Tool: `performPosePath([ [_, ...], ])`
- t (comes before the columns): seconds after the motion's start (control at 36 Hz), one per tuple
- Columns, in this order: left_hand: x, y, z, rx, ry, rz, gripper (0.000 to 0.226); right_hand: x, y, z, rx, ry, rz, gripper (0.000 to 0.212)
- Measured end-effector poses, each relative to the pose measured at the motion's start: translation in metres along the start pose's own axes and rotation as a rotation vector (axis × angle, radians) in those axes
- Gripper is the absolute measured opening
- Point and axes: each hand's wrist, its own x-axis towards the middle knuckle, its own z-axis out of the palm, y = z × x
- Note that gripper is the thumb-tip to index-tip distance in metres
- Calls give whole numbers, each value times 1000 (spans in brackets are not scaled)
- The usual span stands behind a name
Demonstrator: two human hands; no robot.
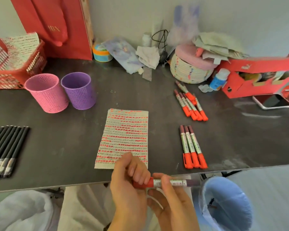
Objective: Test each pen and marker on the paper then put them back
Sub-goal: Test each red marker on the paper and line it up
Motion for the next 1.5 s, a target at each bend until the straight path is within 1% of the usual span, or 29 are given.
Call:
performPosePath([
  [0.06, 5, -2, -3, 103, -58, -15, 36, 4, -7, -5, -57, 18, -54, 27],
  [0.08, 8, -1, -5, 192, -95, 1, 34, 7, -14, -9, -91, 24, -105, 25],
  [0.14, 15, 8, -10, 442, -181, 105, 30, 14, -37, -20, -168, 31, -220, 25],
  [0.19, 25, 24, -14, 706, -250, 246, 34, 24, -65, -32, -277, 42, -311, 27],
  [0.25, 40, 39, -22, 959, -268, 363, 31, 35, -95, -47, -408, 53, -378, 27],
  [0.33, 70, 60, -36, 1347, -226, 505, 6, 56, -132, -69, -635, 76, -426, 26],
  [0.36, 81, 66, -41, 1471, -225, 543, 6, 64, -141, -76, -703, 80, -425, 29],
  [0.39, 90, 70, -46, 1593, -233, 567, 11, 72, -148, -82, -769, 77, -416, 33],
  [0.44, 106, 77, -58, 1809, -246, 589, 31, 87, -159, -92, -882, 71, -377, 38],
  [0.5, 117, 82, -70, 1943, -275, 618, 46, 99, -165, -99, -921, 66, -334, 42],
  [0.56, 122, 84, -80, 2036, -344, 625, 53, 108, -169, -104, -931, 50, -302, 44],
  [0.61, 123, 84, -87, 2092, -381, 592, 56, 114, -173, -106, -982, 30, -279, 43],
  [0.72, 122, 83, -90, 2107, -358, 524, 64, 123, -176, -108, -1124, -4, -247, 28],
  [0.78, 121, 83, -89, 2109, -358, 516, 64, 127, -175, -108, -1212, -15, -234, 24],
  [0.83, 121, 83, -90, 2108, -361, 505, 68, 129, -173, -107, -1293, -10, -228, 25],
  [0.92, 122, 83, -91, 2112, -368, 495, 70, 130, -170, -104, -1385, 27, -258, 35],
  [1.06, 123, 82, -94, 2131, -358, 489, 72, 131, -159, -101, -1440, 128, -337, 23],
  [1.14, 124, 82, -94, 2127, -355, 492, 72, 130, -151, -98, -1468, 131, -340, 17],
  [1.25, 123, 83, -93, 2111, -352, 496, 73, 126, -141, -97, -1490, 139, -366, 16],
  [1.36, 122, 83, -92, 2107, -355, 497, 73, 122, -133, -96, -1485, 186, -391, 14],
  [1.5, 122, 83, -92, 2104, -352, 482, 74, 119, -124, -88, -1475, 224, -431, 21],
])
